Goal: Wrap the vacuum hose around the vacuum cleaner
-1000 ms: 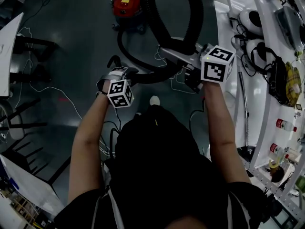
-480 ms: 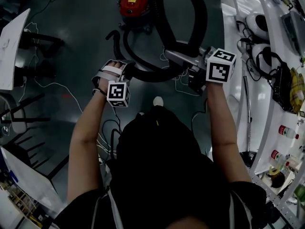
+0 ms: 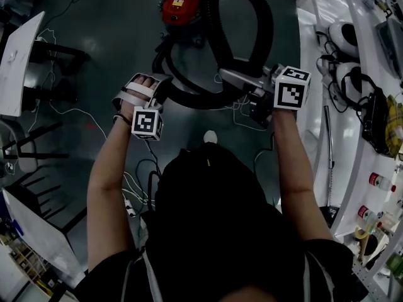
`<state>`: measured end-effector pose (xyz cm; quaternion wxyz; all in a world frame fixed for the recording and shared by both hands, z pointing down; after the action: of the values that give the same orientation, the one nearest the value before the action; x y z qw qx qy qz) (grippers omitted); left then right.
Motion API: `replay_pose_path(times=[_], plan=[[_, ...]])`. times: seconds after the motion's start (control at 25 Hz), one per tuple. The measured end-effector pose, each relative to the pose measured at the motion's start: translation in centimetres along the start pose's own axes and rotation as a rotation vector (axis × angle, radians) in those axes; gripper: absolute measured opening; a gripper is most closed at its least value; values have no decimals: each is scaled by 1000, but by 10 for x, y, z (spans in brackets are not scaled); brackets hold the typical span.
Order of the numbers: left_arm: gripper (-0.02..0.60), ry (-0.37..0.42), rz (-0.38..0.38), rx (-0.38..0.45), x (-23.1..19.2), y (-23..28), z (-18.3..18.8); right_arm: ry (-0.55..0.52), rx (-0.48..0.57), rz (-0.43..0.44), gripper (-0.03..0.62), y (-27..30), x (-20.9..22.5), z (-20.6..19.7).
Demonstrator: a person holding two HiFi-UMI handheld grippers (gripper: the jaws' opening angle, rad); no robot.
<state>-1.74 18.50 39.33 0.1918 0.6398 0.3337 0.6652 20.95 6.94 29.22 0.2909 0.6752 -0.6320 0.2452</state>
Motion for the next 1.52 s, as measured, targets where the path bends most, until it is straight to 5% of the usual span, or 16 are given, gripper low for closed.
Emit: replay_pose_path(times=[0.48, 0.92, 1.52], plan=[[176, 69, 179, -69, -28, -20, -18, 90, 14, 77, 202, 2, 18, -2], [175, 48, 377, -112, -87, -32, -55, 123, 112, 95, 201, 21, 20, 26], [173, 46, 551, -88, -157, -36, -86, 35, 201, 69, 195, 31, 5, 79]])
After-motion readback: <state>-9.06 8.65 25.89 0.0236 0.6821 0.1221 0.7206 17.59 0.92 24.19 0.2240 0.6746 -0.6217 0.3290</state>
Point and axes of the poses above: the fingertips, and each gripper's own axes: y forward along the fingers, x to its right, z out of its top, the point moved 9 cm from there along -y, backward along the fingers, and after that the axes turned 1 degree about y, right-handed, at the moved point
